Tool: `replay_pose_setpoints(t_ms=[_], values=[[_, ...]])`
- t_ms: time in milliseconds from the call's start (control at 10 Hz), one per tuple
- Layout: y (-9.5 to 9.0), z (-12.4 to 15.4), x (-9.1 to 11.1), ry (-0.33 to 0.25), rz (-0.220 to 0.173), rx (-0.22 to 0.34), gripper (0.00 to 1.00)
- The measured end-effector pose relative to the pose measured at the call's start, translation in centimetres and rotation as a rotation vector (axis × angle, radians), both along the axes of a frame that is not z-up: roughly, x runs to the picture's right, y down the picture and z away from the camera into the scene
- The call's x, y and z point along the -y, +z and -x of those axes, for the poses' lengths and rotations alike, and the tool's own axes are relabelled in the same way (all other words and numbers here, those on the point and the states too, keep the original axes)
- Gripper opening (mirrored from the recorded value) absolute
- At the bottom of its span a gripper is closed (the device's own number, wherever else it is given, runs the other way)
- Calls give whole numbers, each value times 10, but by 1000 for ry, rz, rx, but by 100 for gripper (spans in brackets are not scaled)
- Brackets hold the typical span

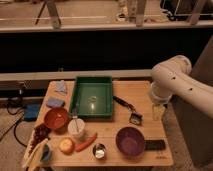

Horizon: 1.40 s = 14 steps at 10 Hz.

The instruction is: Wipe tray with sponge

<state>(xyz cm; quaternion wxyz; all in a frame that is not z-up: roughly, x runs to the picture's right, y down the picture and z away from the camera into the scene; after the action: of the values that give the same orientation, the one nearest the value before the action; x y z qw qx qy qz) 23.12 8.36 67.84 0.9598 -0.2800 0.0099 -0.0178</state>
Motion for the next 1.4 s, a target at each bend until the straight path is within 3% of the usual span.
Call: replay_pose_setpoints(t_ms=[200, 500, 900, 1200, 1400], values=[[-2, 12, 5, -13, -3, 15, 80], [-5, 58, 17, -36, -10, 46, 80], [-8, 74, 24, -53, -15, 67, 80], [-10, 113, 31, -62, -16, 101, 80], [-12, 121, 31, -95, -14, 125, 80]])
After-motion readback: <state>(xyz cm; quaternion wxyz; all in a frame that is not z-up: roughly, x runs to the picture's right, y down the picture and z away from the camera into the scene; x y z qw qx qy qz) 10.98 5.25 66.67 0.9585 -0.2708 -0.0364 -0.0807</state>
